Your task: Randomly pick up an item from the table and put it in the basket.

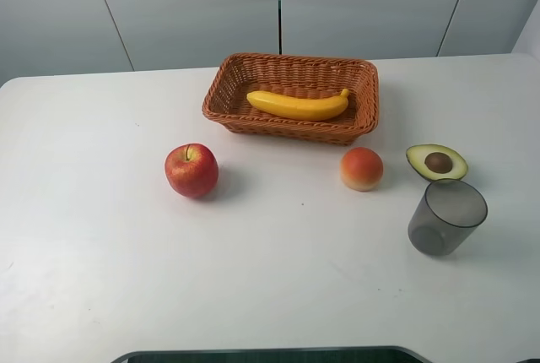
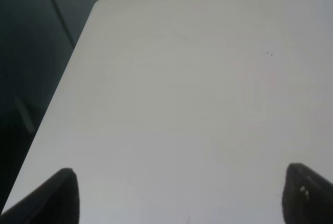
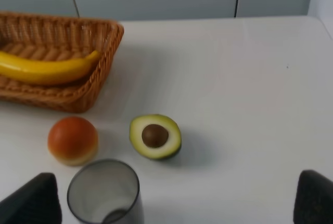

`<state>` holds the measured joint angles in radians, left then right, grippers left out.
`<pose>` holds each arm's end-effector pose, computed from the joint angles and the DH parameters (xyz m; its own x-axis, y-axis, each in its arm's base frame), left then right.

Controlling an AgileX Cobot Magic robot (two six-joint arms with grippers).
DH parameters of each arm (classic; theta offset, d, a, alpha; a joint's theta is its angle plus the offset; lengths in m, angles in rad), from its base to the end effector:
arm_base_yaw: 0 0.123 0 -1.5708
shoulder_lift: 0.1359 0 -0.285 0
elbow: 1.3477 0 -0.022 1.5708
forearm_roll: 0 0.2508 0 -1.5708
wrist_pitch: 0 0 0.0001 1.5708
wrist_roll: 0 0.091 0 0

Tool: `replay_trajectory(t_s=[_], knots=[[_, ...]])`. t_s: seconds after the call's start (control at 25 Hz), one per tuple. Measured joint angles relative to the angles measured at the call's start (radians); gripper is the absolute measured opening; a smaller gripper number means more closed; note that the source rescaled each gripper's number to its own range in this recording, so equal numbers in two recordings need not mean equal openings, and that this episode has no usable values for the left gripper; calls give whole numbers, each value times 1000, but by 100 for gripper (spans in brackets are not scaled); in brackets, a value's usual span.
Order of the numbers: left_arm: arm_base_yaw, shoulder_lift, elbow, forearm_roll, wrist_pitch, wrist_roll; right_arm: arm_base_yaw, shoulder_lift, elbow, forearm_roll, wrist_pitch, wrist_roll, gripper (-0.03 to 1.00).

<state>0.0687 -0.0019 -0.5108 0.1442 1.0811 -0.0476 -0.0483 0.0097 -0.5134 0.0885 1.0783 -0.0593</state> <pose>-0.0085 0.0110 0.2793 -0.4615 -0.0113 -0.8871 -0.1710 0.9823 0.0765 -0.0054 0.0074 0.2799 -0.4659 0.0052 -0.8848 -0.0287 0.9994 0.0210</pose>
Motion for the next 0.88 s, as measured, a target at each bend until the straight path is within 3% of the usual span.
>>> replay_trajectory(t_s=[0.88], knots=[[0,0,0,0,0,3,0,-10,2,-10,11,-11,94]])
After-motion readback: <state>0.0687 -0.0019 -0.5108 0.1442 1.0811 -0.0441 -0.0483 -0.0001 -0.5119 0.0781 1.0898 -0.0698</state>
